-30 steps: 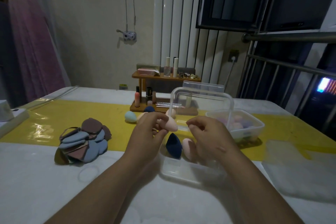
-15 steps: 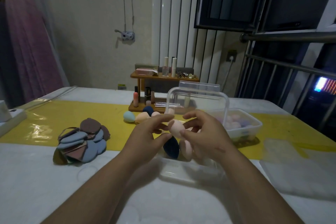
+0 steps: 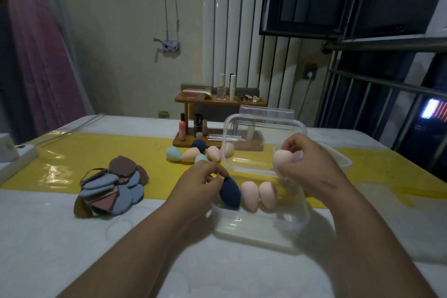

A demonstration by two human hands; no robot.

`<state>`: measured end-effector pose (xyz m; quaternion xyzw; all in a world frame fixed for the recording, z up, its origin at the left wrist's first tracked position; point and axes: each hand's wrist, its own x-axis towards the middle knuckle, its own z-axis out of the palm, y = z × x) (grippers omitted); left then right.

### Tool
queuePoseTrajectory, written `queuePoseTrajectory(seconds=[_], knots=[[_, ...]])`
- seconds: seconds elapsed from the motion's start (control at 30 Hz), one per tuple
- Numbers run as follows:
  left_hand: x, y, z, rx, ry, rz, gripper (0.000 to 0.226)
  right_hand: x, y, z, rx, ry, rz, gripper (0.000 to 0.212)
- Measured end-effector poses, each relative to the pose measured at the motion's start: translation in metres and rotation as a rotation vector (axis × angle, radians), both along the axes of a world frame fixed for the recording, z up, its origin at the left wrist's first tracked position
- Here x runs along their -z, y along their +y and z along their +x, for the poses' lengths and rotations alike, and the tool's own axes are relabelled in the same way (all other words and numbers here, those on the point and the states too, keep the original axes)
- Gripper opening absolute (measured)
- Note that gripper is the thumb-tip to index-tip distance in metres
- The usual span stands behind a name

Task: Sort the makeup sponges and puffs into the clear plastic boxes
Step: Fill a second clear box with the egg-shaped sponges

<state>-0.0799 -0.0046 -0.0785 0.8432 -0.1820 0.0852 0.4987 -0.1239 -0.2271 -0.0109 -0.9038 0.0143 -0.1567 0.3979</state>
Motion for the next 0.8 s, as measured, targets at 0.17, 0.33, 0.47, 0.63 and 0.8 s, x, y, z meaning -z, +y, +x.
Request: queuePoseTrajectory(seconds=[0.17,0.33,0.47,0.63,0.8], knots=[[-0.001,-0.001,-0.001,-0.014,0.036,-0.023,0.024,-0.003,-0.002,-0.003,-0.012,0.146,-0.132,0.033],[-0.001,-0.002,-0.002,-0.023,0.047,-0.048,0.025,-0.001,0.001,-0.003,0.034,0.276,-0.267,0.024],[-0.002,-0.001,-0.002,-0.024,0.05,-0.042,0.025,0.0,0.006,-0.003,0.056,0.358,-0.364,0.02],[-0.002,-0.001,-0.001,-0.017,0.063,-0.042,0.024,-0.002,0.011,-0.005,0.102,0.43,-0.466,0.024],[-0.001,0.0,-0.001,-0.018,0.063,-0.049,0.025,0.0,0.013,-0.008,0.112,0.408,-0.519,0.029]])
